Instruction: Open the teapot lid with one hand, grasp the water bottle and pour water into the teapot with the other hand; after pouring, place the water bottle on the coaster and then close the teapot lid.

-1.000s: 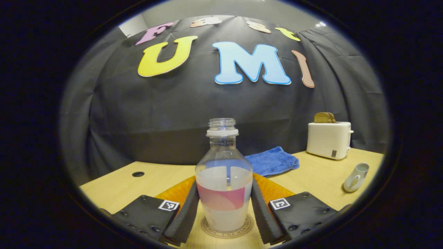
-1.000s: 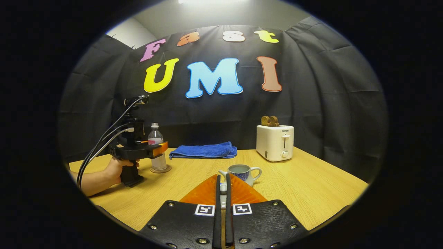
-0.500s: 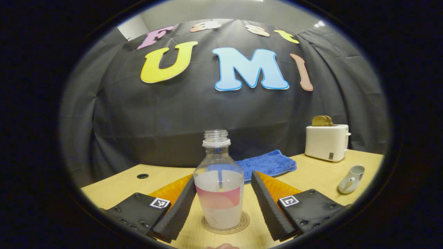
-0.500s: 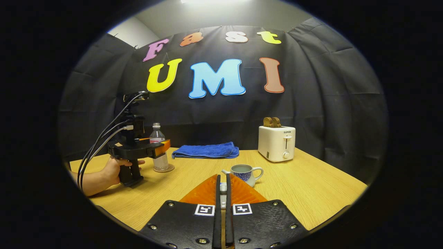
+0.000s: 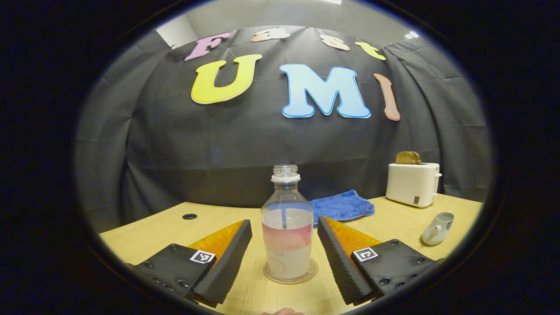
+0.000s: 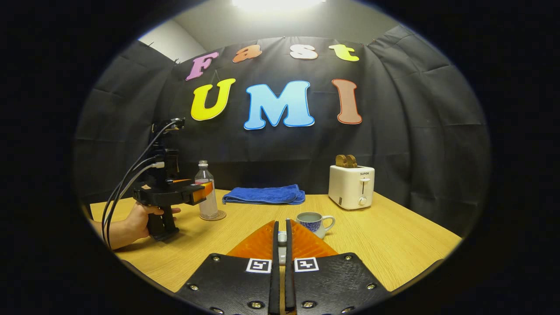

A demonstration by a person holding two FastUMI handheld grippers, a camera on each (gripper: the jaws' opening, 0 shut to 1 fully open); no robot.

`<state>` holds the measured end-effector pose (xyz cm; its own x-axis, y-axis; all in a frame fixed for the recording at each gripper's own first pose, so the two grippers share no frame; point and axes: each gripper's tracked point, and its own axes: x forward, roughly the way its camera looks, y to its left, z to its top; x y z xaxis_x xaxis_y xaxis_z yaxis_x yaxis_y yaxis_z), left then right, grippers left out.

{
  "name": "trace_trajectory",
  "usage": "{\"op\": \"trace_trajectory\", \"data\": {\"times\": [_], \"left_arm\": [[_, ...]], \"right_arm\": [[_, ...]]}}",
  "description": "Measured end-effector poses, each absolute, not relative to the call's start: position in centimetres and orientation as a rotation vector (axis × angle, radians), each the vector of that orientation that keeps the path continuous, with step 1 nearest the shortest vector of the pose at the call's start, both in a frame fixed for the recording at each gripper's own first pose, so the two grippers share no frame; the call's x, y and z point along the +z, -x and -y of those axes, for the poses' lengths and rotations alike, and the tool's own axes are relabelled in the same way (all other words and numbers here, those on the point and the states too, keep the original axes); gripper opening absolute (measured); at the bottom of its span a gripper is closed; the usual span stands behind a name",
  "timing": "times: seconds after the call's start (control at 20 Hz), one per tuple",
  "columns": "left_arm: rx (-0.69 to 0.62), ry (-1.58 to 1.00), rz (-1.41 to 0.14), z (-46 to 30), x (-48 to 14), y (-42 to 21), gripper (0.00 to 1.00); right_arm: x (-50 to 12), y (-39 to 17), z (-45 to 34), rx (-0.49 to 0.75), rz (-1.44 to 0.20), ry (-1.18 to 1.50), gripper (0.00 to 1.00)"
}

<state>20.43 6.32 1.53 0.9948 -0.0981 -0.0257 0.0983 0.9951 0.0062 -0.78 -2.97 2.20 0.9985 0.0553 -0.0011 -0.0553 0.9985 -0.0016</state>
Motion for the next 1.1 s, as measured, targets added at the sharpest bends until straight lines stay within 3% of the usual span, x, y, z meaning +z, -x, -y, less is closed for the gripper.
{"op": "trace_trajectory", "data": {"times": [0.2,0.55,0.8,1.1], "left_arm": [[-0.095,-0.031,-0.023,-6.1,1.8,-16.4,1.00],[-0.084,-0.004,-0.005,-5.4,3.2,-7.7,1.00],[-0.103,0.025,-0.041,-4.9,1.2,-6.7,1.00],[-0.109,0.044,-0.045,-4.7,0.7,-7.1,1.00]], "right_arm": [[2.8,-0.6,3.3,0.056,0.012,-0.010,0.05],[5.7,-10.2,7.5,-0.068,0.093,-0.012,0.05],[1.5,-14.7,9.2,-0.101,-0.031,-0.035,0.05],[-0.3,-15.7,8.8,-0.096,-0.073,-0.030,0.05]]}}
